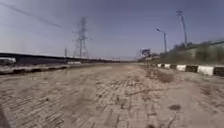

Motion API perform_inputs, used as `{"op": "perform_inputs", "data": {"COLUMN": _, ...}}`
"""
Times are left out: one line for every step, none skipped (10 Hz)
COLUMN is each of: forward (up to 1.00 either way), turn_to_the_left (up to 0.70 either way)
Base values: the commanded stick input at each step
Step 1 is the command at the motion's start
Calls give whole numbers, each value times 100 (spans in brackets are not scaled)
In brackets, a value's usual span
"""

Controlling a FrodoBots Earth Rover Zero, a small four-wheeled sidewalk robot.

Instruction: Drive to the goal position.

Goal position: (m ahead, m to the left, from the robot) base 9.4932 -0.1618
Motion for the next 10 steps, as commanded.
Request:
{"op": "perform_inputs", "data": {"forward": 100, "turn_to_the_left": 0}}
{"op": "perform_inputs", "data": {"forward": 100, "turn_to_the_left": 0}}
{"op": "perform_inputs", "data": {"forward": 100, "turn_to_the_left": 0}}
{"op": "perform_inputs", "data": {"forward": 100, "turn_to_the_left": 0}}
{"op": "perform_inputs", "data": {"forward": 100, "turn_to_the_left": 0}}
{"op": "perform_inputs", "data": {"forward": 100, "turn_to_the_left": 0}}
{"op": "perform_inputs", "data": {"forward": 100, "turn_to_the_left": 0}}
{"op": "perform_inputs", "data": {"forward": 100, "turn_to_the_left": 0}}
{"op": "perform_inputs", "data": {"forward": 100, "turn_to_the_left": 0}}
{"op": "perform_inputs", "data": {"forward": 100, "turn_to_the_left": 0}}
